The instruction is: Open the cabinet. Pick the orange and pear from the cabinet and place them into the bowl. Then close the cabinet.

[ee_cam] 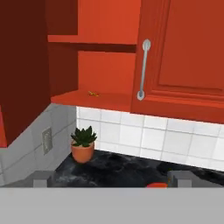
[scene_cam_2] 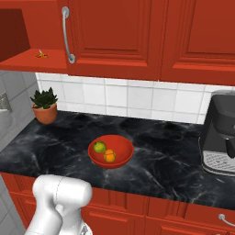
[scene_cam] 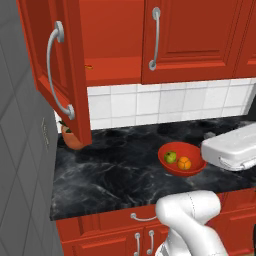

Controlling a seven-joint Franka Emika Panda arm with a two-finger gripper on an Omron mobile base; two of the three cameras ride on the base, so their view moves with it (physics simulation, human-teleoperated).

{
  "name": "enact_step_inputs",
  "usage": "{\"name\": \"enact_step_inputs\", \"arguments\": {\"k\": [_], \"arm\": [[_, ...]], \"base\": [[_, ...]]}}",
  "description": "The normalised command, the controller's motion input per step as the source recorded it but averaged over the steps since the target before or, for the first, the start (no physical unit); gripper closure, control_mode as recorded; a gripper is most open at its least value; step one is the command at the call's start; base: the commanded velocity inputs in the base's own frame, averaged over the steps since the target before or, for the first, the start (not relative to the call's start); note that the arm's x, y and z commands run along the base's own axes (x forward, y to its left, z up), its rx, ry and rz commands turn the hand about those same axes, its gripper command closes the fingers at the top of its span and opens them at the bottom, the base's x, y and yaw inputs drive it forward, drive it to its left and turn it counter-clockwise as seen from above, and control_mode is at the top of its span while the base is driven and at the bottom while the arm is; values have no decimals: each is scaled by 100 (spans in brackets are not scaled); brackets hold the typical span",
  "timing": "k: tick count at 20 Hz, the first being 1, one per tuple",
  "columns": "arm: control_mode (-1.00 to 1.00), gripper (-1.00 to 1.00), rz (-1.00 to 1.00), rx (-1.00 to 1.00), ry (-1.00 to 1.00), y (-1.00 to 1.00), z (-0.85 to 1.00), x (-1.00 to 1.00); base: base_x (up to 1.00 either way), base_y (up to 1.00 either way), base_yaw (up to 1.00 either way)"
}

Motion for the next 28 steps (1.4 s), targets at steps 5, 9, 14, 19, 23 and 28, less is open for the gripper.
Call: {"name": "enact_step_inputs", "arguments": {"k": [5,9,14,19,23,28], "arm": [[-100,-100,1,-9,-51,53,62,-100],[-100,-100,0,-9,-38,65,69,-100],[-100,-100,7,-1,-20,85,30,-52],[-100,-100,0,0,-4,18,-4,1],[-100,-100,0,0,-2,31,-37,20],[-100,-100,-5,0,-1,3,-33,24]], "base": [[0,0,0],[0,0,0],[0,0,0],[0,0,0],[0,0,0],[0,0,0]]}}
